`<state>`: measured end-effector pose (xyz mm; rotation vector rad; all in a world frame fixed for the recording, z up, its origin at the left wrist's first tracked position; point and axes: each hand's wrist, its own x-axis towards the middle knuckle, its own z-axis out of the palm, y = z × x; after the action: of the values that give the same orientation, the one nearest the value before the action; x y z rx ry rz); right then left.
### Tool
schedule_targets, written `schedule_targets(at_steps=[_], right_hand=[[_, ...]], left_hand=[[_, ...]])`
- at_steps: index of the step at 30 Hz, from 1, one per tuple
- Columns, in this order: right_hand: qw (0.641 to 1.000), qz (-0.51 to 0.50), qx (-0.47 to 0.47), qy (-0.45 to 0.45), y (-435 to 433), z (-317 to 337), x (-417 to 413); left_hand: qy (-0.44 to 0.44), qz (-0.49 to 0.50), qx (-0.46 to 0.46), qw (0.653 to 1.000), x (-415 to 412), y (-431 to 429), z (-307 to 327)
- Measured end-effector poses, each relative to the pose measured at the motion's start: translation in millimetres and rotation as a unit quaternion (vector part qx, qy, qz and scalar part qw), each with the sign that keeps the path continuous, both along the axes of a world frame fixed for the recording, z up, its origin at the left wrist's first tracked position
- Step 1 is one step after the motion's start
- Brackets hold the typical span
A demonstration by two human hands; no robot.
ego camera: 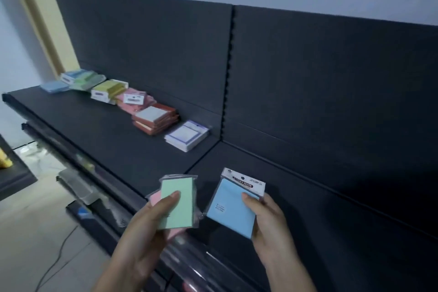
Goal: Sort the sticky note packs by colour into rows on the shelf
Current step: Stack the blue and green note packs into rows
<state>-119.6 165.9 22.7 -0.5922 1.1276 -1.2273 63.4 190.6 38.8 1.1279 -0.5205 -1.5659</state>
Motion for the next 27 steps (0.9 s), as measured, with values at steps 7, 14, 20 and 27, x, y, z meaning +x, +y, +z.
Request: schedule_targets(at_steps=[7,14,20,27], right_hand=[[0.987,0.07,-0.08,0.124,-14,-5,122],[0.96,0.143,-0.137,0.2,-31,-3,188],[0.956,0.168,-0.123,0.206,-73,-3,235],[0.957,0.214,-0.109,0.16,-136,8,287]], left_hand=[[-0.056,0.07,-0.011,0.996,102,12,3],[-0.051,0.112,0.003,0.992,149,0,0],[-0.073,0.114,-0.005,0.991,180,-38,-1],[-0.108,0.138,-0.021,0.984,222,-105,3]])
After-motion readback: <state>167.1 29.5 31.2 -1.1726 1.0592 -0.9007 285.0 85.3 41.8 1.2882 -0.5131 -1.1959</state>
